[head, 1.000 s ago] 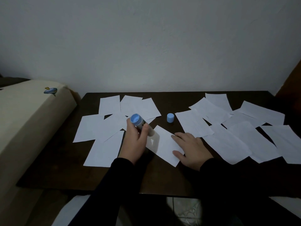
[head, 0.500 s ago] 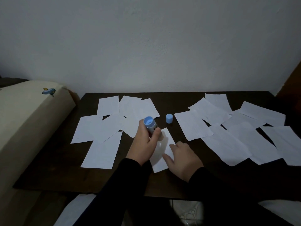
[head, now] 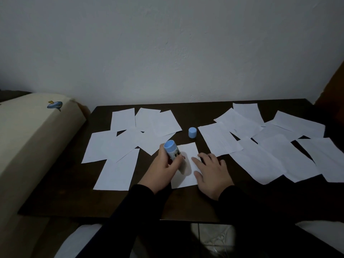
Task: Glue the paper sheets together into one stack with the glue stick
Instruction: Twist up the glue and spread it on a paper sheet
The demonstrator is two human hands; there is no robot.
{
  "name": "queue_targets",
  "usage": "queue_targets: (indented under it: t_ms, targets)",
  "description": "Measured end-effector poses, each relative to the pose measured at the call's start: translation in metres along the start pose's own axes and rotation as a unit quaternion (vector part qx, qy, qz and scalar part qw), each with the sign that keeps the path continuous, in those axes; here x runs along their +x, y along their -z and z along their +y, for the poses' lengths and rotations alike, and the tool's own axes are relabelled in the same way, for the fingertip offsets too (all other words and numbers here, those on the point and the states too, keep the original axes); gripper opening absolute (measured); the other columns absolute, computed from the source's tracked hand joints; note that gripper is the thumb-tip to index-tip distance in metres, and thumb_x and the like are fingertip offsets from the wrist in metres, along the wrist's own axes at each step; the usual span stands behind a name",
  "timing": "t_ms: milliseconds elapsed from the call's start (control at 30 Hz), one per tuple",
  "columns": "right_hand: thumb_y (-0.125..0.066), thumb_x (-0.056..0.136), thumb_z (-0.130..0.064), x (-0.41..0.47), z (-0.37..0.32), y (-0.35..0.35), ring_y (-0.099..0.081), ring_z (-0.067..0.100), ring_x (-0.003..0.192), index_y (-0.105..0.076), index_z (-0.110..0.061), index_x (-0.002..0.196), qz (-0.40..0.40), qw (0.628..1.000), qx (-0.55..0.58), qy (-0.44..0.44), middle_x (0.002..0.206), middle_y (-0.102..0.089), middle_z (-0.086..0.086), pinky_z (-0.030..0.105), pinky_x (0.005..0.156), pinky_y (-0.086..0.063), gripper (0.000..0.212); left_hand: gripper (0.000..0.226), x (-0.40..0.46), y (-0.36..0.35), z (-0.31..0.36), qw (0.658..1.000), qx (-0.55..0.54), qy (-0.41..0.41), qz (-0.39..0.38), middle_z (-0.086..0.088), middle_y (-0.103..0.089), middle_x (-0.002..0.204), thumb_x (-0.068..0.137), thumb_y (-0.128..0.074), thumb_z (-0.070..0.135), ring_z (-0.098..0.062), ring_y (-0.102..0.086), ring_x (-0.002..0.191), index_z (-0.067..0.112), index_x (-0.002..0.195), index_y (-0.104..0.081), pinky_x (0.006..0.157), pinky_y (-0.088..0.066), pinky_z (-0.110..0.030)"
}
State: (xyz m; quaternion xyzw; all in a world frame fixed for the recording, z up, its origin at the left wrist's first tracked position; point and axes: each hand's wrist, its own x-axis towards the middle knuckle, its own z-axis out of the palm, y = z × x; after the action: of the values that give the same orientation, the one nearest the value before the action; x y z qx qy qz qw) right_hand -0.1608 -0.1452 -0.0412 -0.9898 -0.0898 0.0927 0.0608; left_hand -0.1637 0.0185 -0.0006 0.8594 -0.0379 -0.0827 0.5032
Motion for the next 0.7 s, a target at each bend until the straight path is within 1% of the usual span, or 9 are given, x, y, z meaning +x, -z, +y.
queue_targets:
  t_ms: [100,167,233,300,367,467,533,600,700]
  targets:
    - [-0.033,0.102,-0.040,0.004,0.007,0.006,-0.016,0.019,0.143,-0.025,-0.032,0.150,0.011,0.999,0.025,0.018,0.155,-0.021,-0.004,0.044,0.115,-0.018,0.050,0.031,-0.003,-0.005,-0.003,1.000,0.018,0.003,-0.023,0.012,-0.054,0.111,0.097,-0.047,0.040,-0.003,-0.055,0.099,0.032,0.122,-0.030,0.084,-0.046,-0.021]
    - [-0.039,0.101,-0.036,0.006,0.019,0.015,-0.017,0.016,0.142,-0.030,-0.032,0.149,-0.017,0.997,0.056,0.045,0.154,-0.025,-0.006,0.042,0.116,-0.018,0.049,0.033,-0.006,-0.008,-0.002,0.998,0.027,0.005,-0.052,0.014,-0.053,0.110,0.098,-0.046,0.040,0.000,-0.054,0.098,0.032,0.124,-0.028,0.081,-0.043,-0.017]
    - [-0.046,0.098,-0.034,0.007,0.031,0.021,-0.014,0.015,0.143,-0.029,-0.032,0.150,-0.057,0.993,0.063,0.078,0.155,-0.022,-0.007,0.041,0.117,-0.014,0.055,0.036,-0.010,-0.013,0.000,0.996,0.037,-0.008,-0.076,0.015,-0.052,0.111,0.098,-0.046,0.040,0.003,-0.053,0.097,0.033,0.128,-0.026,0.081,-0.043,-0.016]
    - [-0.052,0.094,-0.036,0.006,0.038,0.024,-0.010,0.014,0.144,-0.027,-0.032,0.151,-0.082,0.990,0.057,0.095,0.157,-0.017,-0.009,0.041,0.117,-0.011,0.062,0.040,-0.011,-0.017,0.003,0.994,0.062,-0.026,-0.084,0.018,-0.049,0.108,0.098,-0.046,0.039,0.003,-0.054,0.093,0.034,0.130,-0.024,0.077,-0.043,-0.014]
    - [-0.055,0.093,-0.039,0.005,0.040,0.024,-0.008,0.014,0.145,-0.025,-0.030,0.152,-0.090,0.990,0.047,0.099,0.159,-0.014,-0.009,0.041,0.118,-0.011,0.066,0.044,-0.010,-0.019,0.006,0.991,0.095,-0.044,-0.080,0.018,-0.048,0.108,0.099,-0.046,0.036,0.003,-0.052,0.087,0.032,0.135,-0.022,0.073,-0.041,-0.011]
    - [-0.057,0.092,-0.041,0.003,0.038,0.023,-0.008,0.015,0.146,-0.024,-0.028,0.151,-0.086,0.990,0.036,0.104,0.159,-0.012,-0.008,0.043,0.118,-0.011,0.069,0.041,-0.010,-0.024,0.010,0.986,0.125,-0.081,-0.077,0.014,-0.048,0.109,0.100,-0.047,0.029,0.006,-0.051,0.081,0.027,0.135,-0.025,0.068,-0.038,-0.004]
    - [-0.058,0.092,-0.039,0.003,0.036,0.021,-0.009,0.016,0.146,-0.025,-0.027,0.150,-0.080,0.990,0.037,0.105,0.158,-0.014,-0.007,0.043,0.118,-0.012,0.068,0.038,-0.011,-0.027,0.011,0.982,0.138,-0.104,-0.078,0.013,-0.048,0.108,0.099,-0.047,0.024,0.008,-0.049,0.080,0.026,0.132,-0.028,0.068,-0.036,0.000]
    - [-0.058,0.091,-0.039,0.004,0.034,0.019,-0.011,0.017,0.145,-0.026,-0.026,0.149,-0.073,0.991,0.033,0.105,0.157,-0.016,-0.006,0.043,0.118,-0.013,0.067,0.038,-0.012,-0.028,0.011,0.978,0.151,-0.119,-0.085,0.011,-0.050,0.112,0.099,-0.048,0.024,0.006,-0.050,0.081,0.026,0.132,-0.031,0.070,-0.035,-0.001]
    - [-0.057,0.092,-0.038,0.004,0.032,0.017,-0.013,0.018,0.145,-0.025,-0.024,0.148,-0.064,0.992,0.028,0.101,0.157,-0.017,-0.004,0.044,0.118,-0.014,0.066,0.036,-0.011,-0.027,0.009,0.969,0.177,-0.137,-0.100,0.008,-0.052,0.122,0.098,-0.049,0.025,0.002,-0.048,0.093,0.026,0.131,-0.034,0.078,-0.033,-0.003]
